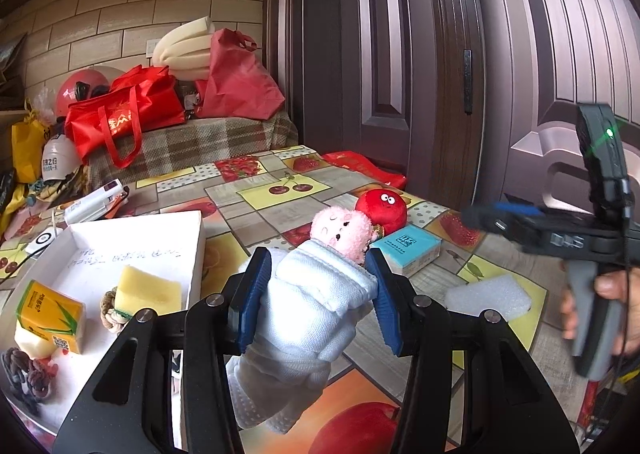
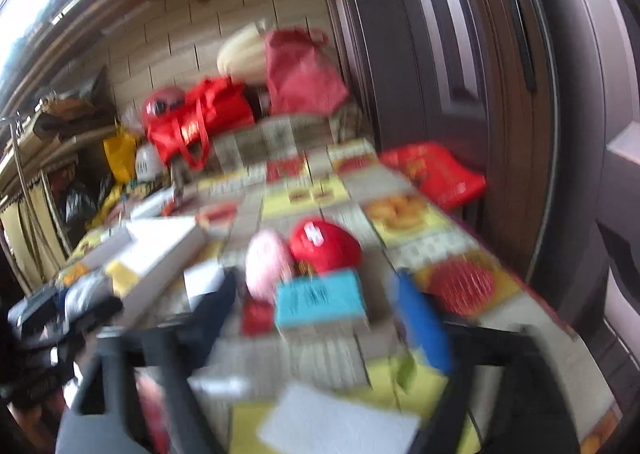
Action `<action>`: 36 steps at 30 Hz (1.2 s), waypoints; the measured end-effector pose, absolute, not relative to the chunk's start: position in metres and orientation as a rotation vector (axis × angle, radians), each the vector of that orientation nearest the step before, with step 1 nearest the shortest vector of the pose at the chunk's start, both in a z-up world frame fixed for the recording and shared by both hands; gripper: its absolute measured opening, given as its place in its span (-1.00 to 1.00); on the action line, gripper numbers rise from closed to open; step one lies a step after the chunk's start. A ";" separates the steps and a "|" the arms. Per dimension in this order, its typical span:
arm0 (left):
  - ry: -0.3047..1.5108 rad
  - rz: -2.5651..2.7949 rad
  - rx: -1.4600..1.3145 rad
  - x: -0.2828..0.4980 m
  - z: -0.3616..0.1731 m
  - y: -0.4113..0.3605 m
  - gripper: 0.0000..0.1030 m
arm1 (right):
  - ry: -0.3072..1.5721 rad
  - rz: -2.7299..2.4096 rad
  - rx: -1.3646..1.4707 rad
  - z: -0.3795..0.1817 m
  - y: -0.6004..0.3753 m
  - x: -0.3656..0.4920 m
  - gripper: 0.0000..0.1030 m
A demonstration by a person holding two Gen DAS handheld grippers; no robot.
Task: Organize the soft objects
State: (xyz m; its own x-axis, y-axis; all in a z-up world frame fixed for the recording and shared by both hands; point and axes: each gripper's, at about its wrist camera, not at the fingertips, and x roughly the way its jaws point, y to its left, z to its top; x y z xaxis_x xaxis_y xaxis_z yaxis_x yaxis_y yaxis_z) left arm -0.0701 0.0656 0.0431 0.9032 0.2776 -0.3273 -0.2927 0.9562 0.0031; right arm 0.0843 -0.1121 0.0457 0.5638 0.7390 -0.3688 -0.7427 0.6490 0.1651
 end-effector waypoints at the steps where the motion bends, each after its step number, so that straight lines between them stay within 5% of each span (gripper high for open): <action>1: 0.332 0.293 -0.047 -0.070 0.043 0.066 -0.06 | 0.466 0.877 -0.020 0.043 -0.119 0.086 0.67; 16: 0.334 0.289 -0.052 -0.070 0.043 0.065 -0.06 | 0.778 1.336 -0.422 0.001 -0.089 0.091 0.67; 26: 0.332 0.290 -0.051 -0.070 0.043 0.066 -0.06 | 0.622 1.266 -0.723 -0.013 -0.095 0.046 0.65; 29: 0.332 0.289 -0.053 -0.070 0.043 0.066 -0.06 | 0.652 1.253 -0.727 -0.012 -0.093 0.052 0.31; 36: 0.331 0.290 -0.049 -0.071 0.043 0.065 -0.06 | 0.604 1.192 -0.602 0.007 -0.094 0.063 0.27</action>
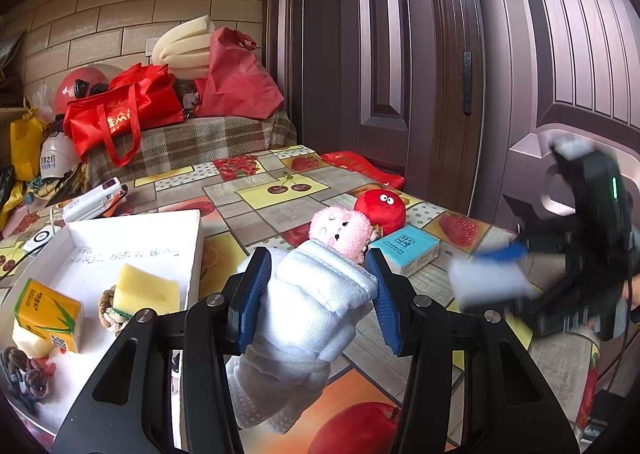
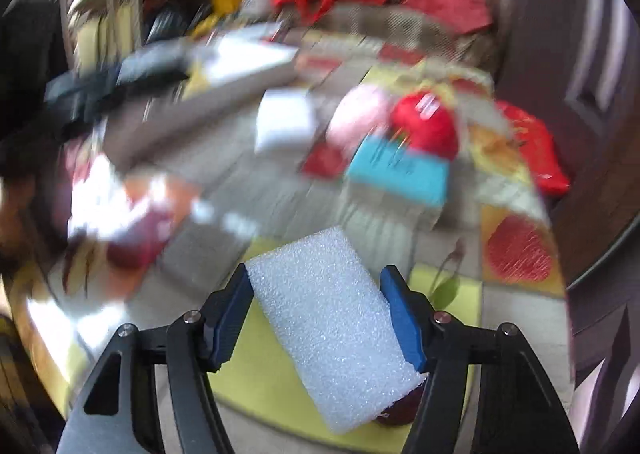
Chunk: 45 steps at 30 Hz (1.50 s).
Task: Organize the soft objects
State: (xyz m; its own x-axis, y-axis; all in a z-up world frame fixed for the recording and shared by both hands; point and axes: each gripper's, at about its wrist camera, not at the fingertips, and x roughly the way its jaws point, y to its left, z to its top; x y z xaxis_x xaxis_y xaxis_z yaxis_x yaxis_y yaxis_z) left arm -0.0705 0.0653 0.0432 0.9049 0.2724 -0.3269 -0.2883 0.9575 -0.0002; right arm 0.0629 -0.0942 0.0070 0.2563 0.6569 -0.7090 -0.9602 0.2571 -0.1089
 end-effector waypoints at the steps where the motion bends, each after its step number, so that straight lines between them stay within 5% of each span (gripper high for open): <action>1: 0.330 0.290 -0.049 -0.071 0.043 0.066 -0.06 | 0.589 1.184 -0.552 0.014 -0.095 0.065 0.27; 10: 0.328 0.295 -0.049 -0.071 0.043 0.067 -0.06 | 0.354 0.946 0.072 0.057 -0.099 0.085 0.28; 45: 0.314 0.495 -0.058 -0.145 0.037 0.133 -0.06 | 0.300 1.063 -0.073 0.043 -0.010 0.008 0.30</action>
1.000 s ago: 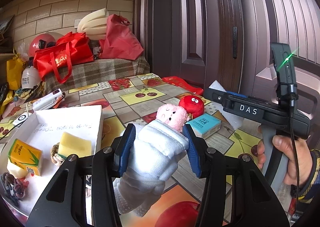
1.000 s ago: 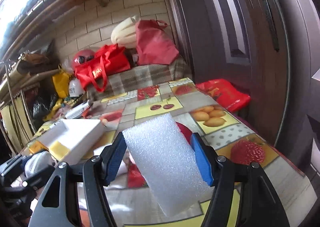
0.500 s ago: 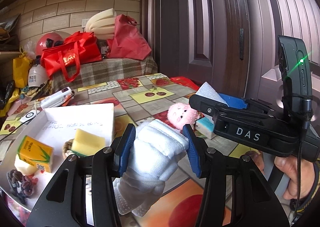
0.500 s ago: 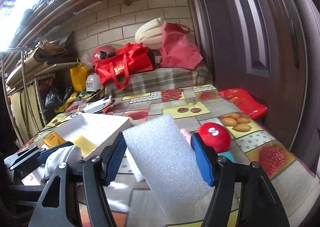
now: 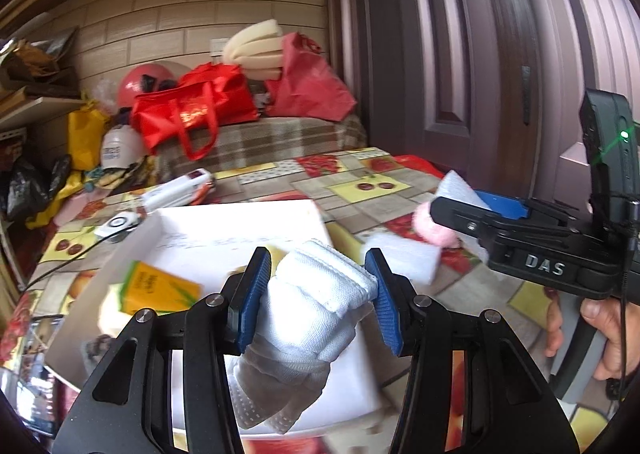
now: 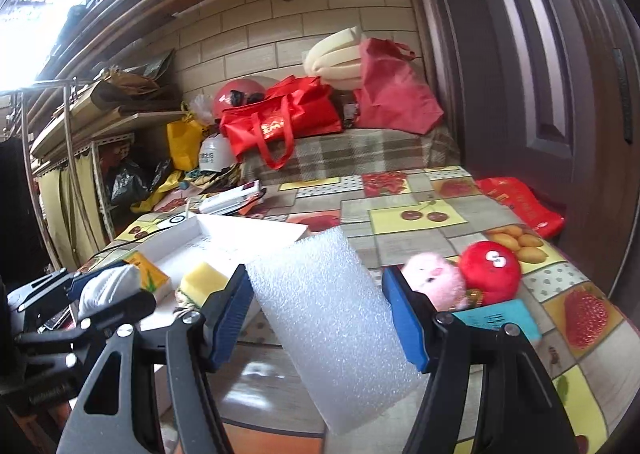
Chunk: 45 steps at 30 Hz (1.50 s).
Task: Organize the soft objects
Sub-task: 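Carry the cloth bundle with the left tool while the right tool carries the foam block over the box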
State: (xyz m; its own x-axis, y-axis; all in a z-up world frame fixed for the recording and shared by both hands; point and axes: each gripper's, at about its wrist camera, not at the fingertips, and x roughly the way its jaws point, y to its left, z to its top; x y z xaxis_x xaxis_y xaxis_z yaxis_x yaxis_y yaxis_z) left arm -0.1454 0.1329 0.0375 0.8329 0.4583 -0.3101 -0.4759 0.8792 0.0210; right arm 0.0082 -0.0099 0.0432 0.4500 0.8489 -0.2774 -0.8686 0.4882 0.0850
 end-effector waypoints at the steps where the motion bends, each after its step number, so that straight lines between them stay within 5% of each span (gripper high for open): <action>1: 0.314 0.507 -0.060 -0.149 0.037 0.138 -0.05 | 0.299 1.072 -0.080 0.043 -0.005 0.005 0.30; 31: 0.325 0.689 -0.296 -0.183 0.029 0.259 -0.04 | 0.344 1.346 -0.255 0.034 0.106 -0.056 0.31; 33: 0.332 0.698 -0.299 -0.182 0.028 0.260 0.04 | 0.384 1.401 -0.300 0.031 0.117 -0.057 0.31; 37: 0.336 0.762 -0.264 -0.179 0.030 0.253 0.94 | 0.413 1.413 -0.335 0.027 0.128 -0.055 0.41; 38: 0.329 0.766 -0.257 -0.180 0.030 0.252 0.96 | 0.421 1.404 -0.339 0.026 0.131 -0.053 0.60; 45: 0.308 0.767 -0.246 -0.185 0.031 0.249 0.97 | 0.408 1.362 -0.334 0.028 0.129 -0.052 0.61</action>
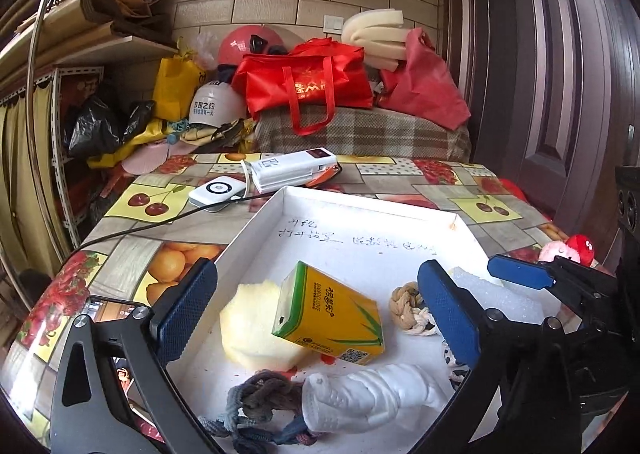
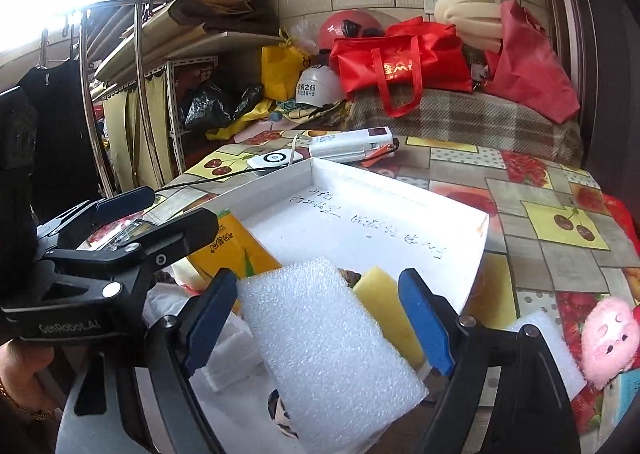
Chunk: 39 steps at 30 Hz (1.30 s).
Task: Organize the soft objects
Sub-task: 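Carry the cloth bundle with the left tool while the right tool carries the foam block over the box, then open both tools to drop the cloth bundle and foam block into the box, then grasp another white foam block with the left tool while the right tool grasps the blue tissue pack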
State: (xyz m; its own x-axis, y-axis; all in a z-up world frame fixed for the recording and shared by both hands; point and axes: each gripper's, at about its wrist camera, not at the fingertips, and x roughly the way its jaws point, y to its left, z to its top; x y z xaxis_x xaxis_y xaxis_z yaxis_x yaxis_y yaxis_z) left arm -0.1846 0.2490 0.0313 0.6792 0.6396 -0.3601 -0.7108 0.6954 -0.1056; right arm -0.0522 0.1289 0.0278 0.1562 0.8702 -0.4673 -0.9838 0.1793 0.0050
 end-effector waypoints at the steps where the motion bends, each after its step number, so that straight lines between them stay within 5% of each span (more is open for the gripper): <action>1: 0.304 0.770 -0.243 -0.185 0.032 0.248 0.97 | 0.406 1.362 -0.333 0.028 0.129 -0.052 0.61; 25: 0.197 0.802 -0.241 -0.204 0.037 0.230 0.98 | 0.161 1.073 -0.176 0.044 0.072 -0.059 0.63; 39: 0.293 0.685 -0.180 -0.162 0.036 0.174 0.98 | 0.270 0.978 -0.008 0.045 0.011 0.008 0.70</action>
